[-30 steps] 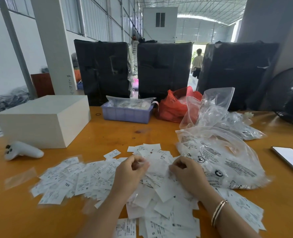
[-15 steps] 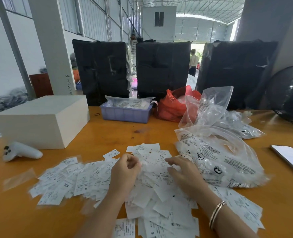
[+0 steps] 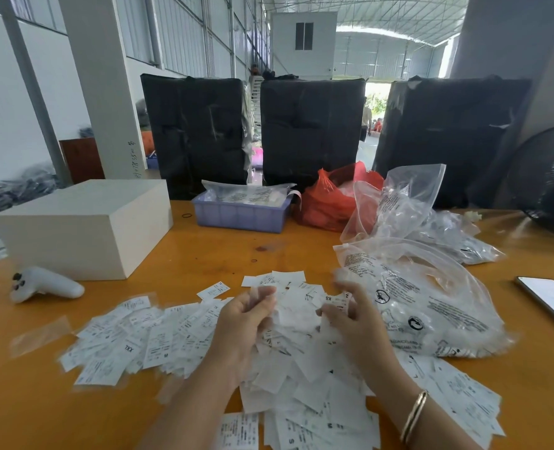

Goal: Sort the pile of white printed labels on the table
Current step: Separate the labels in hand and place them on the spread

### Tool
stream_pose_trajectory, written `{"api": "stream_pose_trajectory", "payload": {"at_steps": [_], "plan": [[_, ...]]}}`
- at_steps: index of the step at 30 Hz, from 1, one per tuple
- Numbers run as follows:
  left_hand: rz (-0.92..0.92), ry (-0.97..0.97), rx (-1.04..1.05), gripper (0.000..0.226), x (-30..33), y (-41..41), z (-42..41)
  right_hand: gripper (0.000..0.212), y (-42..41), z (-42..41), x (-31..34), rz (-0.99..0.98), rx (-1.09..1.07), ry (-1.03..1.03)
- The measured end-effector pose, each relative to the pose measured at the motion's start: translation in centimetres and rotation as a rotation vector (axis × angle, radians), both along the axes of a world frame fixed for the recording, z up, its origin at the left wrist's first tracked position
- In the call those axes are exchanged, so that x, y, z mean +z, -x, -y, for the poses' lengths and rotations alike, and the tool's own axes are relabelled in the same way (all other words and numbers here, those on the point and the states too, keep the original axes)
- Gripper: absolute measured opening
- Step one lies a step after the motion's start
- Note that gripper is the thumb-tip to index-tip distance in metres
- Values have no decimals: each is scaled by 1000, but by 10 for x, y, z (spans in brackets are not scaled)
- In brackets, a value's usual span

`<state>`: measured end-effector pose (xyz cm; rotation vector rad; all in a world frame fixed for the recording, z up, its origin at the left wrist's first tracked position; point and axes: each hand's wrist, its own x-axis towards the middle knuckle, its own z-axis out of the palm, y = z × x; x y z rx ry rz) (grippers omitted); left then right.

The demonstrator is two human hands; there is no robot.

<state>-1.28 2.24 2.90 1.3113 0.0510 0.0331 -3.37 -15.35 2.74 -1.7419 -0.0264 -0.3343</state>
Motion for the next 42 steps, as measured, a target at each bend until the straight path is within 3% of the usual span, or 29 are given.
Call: {"api": "stream_pose_trajectory", "payload": {"at_steps": [4, 7, 13, 16, 20, 22, 26, 31, 34, 38, 41, 42], "plan": [[2, 160, -29, 17, 2, 1, 3, 37, 8, -11, 0, 12, 49, -27], [13, 226, -18, 11, 3, 2, 3, 27, 14, -16, 2, -79, 127, -213], [39, 159, 6, 15, 2, 3, 5, 36, 14, -16, 5, -70, 206, 15], [91, 137, -26, 7, 2, 5, 8, 31, 11, -18, 4, -106, 186, -70], [94, 227, 3, 13, 3, 4, 5, 26, 10, -12, 2, -142, 128, -257], [102, 137, 35, 21, 5, 4, 3, 31, 10, -10, 2, -134, 81, -283], [181, -229, 40, 26, 5, 3, -1, 29, 11, -13, 3, -94, 78, -242], [18, -249, -303, 67, 11, 11, 0, 32, 14, -14, 2, 75, 120, -159], [21, -303, -351, 47, 9, 15, 5, 29, 12, -13, -1, 123, 105, -80], [-5, -216, -226, 33, 6, 14, 9, 24, 13, -14, -1, 162, 114, -38], [-24, -148, -115, 28, 6, 14, 8, 7, 11, -12, -3, 149, 101, -135], [-21, -126, -92, 30, 6, 14, 8, 12, 10, -11, -4, 126, 74, -167]]}}
